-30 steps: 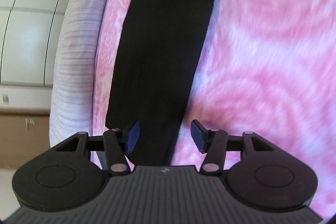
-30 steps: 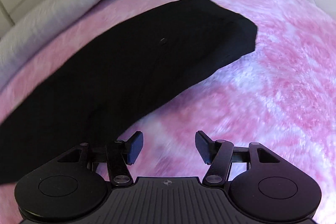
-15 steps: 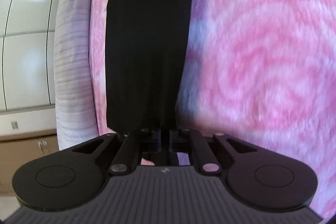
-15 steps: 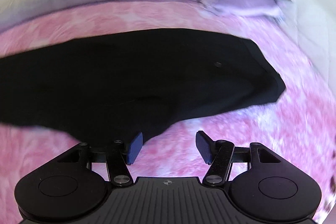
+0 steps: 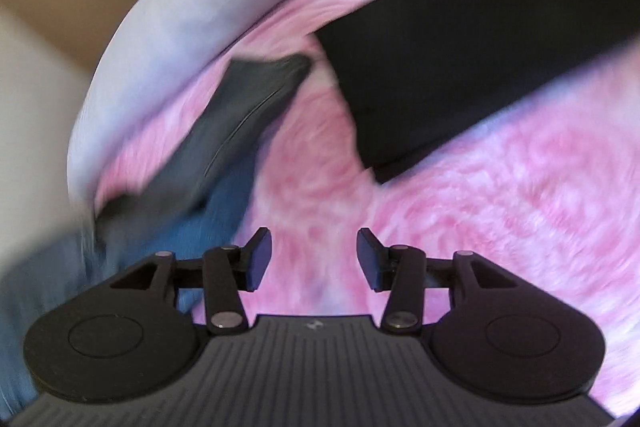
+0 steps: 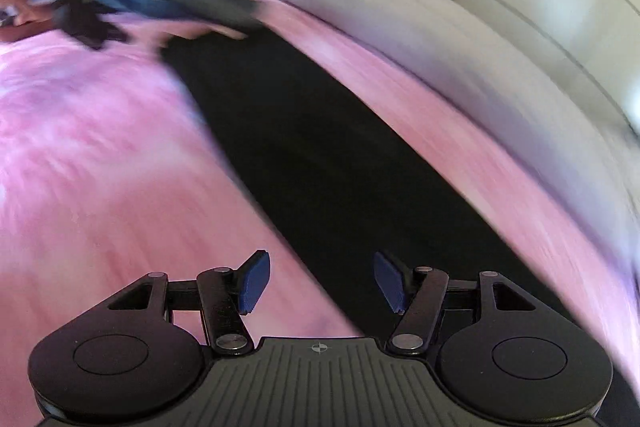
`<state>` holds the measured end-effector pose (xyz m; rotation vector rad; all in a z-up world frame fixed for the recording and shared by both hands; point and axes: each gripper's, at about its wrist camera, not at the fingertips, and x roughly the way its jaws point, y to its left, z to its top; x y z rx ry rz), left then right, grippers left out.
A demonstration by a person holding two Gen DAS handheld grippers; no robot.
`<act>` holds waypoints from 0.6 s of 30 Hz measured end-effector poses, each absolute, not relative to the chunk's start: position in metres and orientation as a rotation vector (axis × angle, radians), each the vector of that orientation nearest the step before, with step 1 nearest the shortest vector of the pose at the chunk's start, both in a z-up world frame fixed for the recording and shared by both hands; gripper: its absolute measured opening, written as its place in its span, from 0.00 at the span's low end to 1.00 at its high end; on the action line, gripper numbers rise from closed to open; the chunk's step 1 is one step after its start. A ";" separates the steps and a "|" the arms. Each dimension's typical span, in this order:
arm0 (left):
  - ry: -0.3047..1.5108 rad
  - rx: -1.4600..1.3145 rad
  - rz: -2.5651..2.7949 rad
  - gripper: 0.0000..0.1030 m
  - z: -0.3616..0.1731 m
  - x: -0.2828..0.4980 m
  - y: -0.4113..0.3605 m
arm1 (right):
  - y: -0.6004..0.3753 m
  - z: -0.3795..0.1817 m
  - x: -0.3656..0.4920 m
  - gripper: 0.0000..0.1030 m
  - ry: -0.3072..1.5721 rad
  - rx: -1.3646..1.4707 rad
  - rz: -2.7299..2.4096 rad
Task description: Fold clothes
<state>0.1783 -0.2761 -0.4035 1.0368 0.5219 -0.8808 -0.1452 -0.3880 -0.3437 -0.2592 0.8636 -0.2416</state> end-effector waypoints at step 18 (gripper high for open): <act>0.717 0.542 -0.766 0.45 -0.380 0.223 -0.191 | -0.290 -0.440 0.100 0.07 0.815 -0.742 -0.105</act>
